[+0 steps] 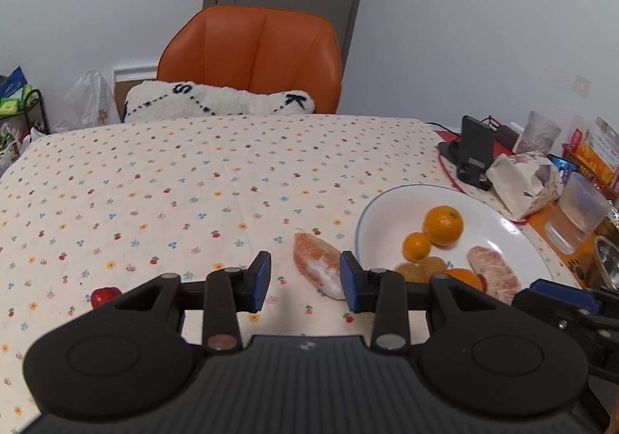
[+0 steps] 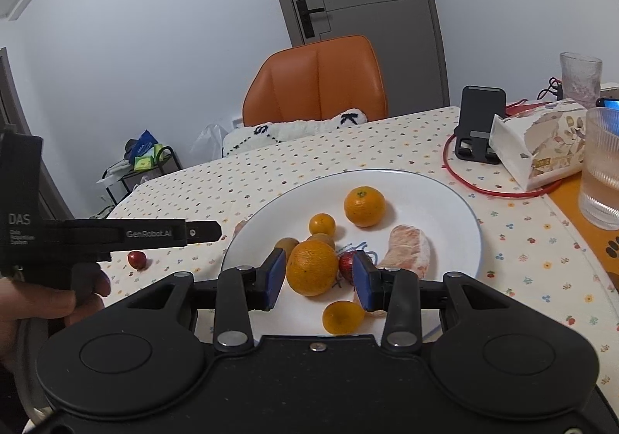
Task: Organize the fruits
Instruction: 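Open both tools to drop the kiwi and tangerine into the plate, then grasp the peeled pomelo segment on the cloth with the left tool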
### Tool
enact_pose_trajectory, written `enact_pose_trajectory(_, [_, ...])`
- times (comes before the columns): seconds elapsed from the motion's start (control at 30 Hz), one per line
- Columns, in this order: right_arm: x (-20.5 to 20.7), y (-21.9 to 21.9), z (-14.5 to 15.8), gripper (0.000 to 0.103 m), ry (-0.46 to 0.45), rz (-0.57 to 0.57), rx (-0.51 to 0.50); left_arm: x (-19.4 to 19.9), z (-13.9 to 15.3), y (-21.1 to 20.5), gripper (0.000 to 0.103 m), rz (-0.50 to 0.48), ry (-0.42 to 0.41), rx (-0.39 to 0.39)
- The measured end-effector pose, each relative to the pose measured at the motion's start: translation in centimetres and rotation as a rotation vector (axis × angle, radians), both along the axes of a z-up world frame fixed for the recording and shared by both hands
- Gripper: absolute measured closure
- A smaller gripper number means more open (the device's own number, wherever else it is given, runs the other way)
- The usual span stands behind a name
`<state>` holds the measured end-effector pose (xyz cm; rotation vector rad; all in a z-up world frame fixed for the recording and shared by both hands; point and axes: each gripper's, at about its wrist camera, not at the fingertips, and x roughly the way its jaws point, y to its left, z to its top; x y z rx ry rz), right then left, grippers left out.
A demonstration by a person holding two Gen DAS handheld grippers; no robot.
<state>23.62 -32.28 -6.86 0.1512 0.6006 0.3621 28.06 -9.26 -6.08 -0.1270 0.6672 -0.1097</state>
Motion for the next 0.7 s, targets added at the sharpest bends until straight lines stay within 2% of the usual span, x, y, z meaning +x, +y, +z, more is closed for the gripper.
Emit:
enact_pose_trajectory(0.5, [1.2, 0.4, -0.3, 0.064, 0.006, 0.022, 0.018, 2.9, -1.9, 0.3, 0.067, 0.039, 0.072, -0.088])
enact_pose_trajectory(0.7, [1.7, 0.7, -0.7, 0.064, 0.017, 0.03, 0.023, 3.4, -2.3, 0.0, 0.067, 0.046, 0.077, -0.117])
